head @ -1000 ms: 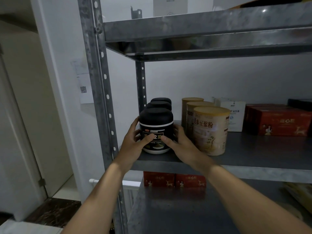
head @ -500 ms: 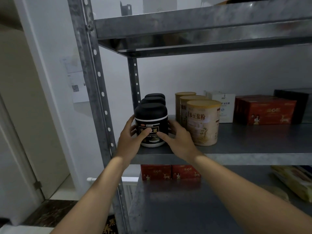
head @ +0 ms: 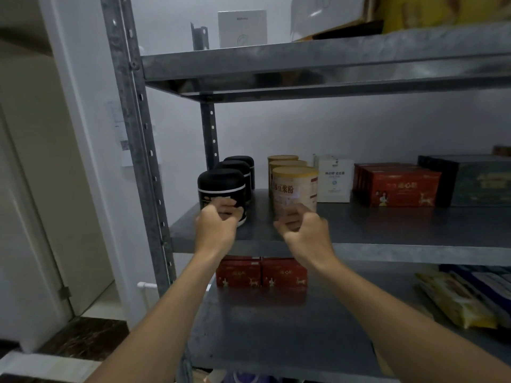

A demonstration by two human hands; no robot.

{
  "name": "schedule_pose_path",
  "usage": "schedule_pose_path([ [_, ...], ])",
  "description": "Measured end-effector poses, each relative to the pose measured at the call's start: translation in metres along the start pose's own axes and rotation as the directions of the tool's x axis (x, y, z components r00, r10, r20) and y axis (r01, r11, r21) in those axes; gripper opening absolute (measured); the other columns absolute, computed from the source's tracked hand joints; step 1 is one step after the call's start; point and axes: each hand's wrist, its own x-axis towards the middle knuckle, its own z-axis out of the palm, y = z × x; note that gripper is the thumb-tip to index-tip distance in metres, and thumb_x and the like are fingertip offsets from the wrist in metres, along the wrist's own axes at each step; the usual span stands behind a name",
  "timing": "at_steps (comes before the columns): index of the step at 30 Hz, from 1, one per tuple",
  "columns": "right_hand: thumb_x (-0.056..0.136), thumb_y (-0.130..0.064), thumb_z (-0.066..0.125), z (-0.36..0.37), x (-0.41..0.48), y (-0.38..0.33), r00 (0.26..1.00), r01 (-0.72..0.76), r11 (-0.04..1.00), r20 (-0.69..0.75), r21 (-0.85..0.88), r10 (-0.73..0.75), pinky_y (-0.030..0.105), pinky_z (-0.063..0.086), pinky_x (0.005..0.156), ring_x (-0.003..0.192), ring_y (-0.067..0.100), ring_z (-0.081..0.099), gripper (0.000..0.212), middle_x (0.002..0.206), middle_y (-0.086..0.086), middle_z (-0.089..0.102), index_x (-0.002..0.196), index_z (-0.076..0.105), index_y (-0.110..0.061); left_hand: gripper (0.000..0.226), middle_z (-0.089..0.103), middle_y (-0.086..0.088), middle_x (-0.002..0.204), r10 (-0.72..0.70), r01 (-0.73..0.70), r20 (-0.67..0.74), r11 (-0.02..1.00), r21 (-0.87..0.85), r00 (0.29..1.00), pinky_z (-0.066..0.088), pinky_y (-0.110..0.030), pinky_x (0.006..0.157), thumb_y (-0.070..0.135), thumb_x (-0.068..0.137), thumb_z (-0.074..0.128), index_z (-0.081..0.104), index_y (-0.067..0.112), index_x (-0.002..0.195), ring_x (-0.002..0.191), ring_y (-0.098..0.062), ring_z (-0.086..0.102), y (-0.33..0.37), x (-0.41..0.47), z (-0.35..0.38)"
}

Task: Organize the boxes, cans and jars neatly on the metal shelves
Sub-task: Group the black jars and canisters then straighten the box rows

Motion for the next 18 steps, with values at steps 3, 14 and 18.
schedule_pose_path([
  [3,0.081,-0.024,0.077,-0.022,0.003,0.012,0.998,-0.044,0.999,-0.039,-0.006,0.044,0.031,0.056,0.083,0.089,0.011,0.067,0.035,0.093,-0.008,0.069,0.112,0.062,-0.021,0.020,0.068,-0.002,0.101,-0.091,0.107,0.132,0.987,-0.119,0.987,0.053,-0.030,0.083,0.019,0.089,0.068,0.064,0.015,0.109,0.093,-0.013,0.064,0.016,-0.011,0.026],
  [14,0.070,-0.031,0.086,-0.046,0.032,0.026,0.984,-0.178,0.960,0.061,0.218,0.169,0.019,0.037,0.087,0.106,0.002,0.043,0.082,0.119,-0.010,0.051,0.139,0.043,-0.019,0.062,0.042,0.001,0.150,-0.151,0.215,0.341,0.964,-0.159,0.928,0.035,-0.040,0.113,0.035,0.092,0.061,0.036,0.027,0.149,0.134,-0.016,0.043,0.012,0.017,0.085],
  [18,0.060,-0.029,0.092,-0.042,0.049,0.036,0.976,-0.203,0.938,0.136,0.282,0.170,0.015,0.038,0.086,0.114,0.003,0.043,0.094,0.116,-0.018,0.046,0.138,0.039,-0.027,0.034,0.063,0.005,0.125,-0.037,0.150,0.423,0.959,-0.238,0.906,0.047,-0.031,0.099,0.022,0.093,0.062,0.055,0.046,0.116,0.113,-0.007,0.058,0.000,0.024,0.089],
])
